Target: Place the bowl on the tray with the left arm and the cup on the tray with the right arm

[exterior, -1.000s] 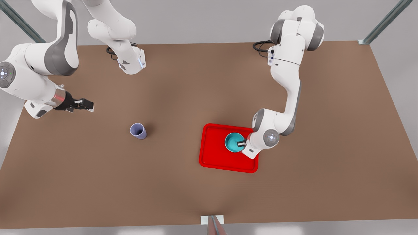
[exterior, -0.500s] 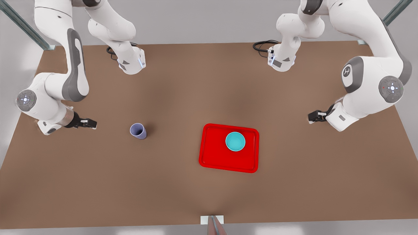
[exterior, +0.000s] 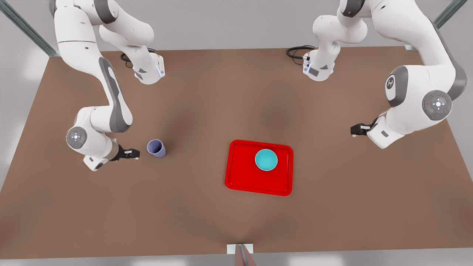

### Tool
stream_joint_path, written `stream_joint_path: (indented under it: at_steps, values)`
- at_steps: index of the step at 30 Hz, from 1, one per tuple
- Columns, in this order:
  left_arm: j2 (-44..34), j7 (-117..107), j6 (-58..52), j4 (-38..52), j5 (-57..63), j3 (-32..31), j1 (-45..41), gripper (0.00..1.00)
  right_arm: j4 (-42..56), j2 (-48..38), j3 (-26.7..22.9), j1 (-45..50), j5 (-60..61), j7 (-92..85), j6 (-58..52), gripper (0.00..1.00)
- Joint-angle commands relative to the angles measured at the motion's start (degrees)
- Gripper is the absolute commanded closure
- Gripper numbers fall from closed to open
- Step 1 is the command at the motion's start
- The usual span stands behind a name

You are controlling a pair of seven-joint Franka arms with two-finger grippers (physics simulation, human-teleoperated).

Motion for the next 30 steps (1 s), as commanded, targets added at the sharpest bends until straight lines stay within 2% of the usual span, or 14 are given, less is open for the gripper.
stream_joint_path:
  at_steps: [1, 8, 18, 20, 21, 22, 23, 25, 27, 29, 30]
  values:
    - [0.0, -0.1, 0.0, 0.0, 0.0, 0.0, 0.0, 0.0, -0.2, -0.1, 0.1, -0.2, 0.0, 0.0, 0.0, 0.0]
    - [0.1, 0.0, 0.0, 0.1, 0.0, 0.0, 0.0, 0.0, -9.3, -2.4, 1.0, -0.6, 3.0, 0.0, 2.3, 0.0]
    - [0.8, -0.1, -0.1, 0.1, 0.0, 0.0, 0.0, 0.0, -13.7, -1.8, 3.0, -0.6, 3.3, 0.0, 9.7, 0.0]
    - [0.8, -0.1, -0.1, 0.1, 0.0, 0.0, 0.0, 0.0, -13.8, -1.7, 3.0, -0.6, 3.3, 0.0, 9.7, 0.16]
    - [0.8, -0.1, -0.1, 0.1, 0.0, 0.0, 0.0, 0.0, -13.8, -1.6, 3.0, -0.6, 3.3, 0.0, 9.8, 0.32]
    - [0.8, -0.1, -0.1, 0.1, 0.0, 0.0, 0.0, 0.0, -13.8, -1.5, 3.0, -0.6, 3.3, 0.0, 9.8, 0.37]
    - [0.8, 0.0, -0.1, 0.2, 0.0, 0.0, 0.0, 0.0, -13.8, -1.4, 3.0, -0.6, 3.3, 0.0, 9.8, 0.48]
    - [0.7, 0.0, -0.1, 0.2, 0.0, 0.0, 0.0, 0.0, -13.8, -1.0, 3.1, -0.5, 3.3, 0.0, 9.8, 0.56]
    - [0.8, 0.0, -0.1, 0.2, 0.0, 0.0, 0.0, 0.0, -13.8, -0.3, 3.1, -0.5, 3.3, 0.0, 9.8, 0.59]
    - [0.8, -0.1, -0.1, 0.1, 0.0, 0.0, 0.0, 0.0, -13.8, 0.1, 3.1, -0.5, 3.3, 0.0, 9.8, 0.74]
    - [0.9, -0.2, -0.1, 0.1, 0.0, 0.0, 0.0, 0.0, -13.8, 0.5, 3.1, -0.4, 3.3, 0.0, 9.8, 0.79]
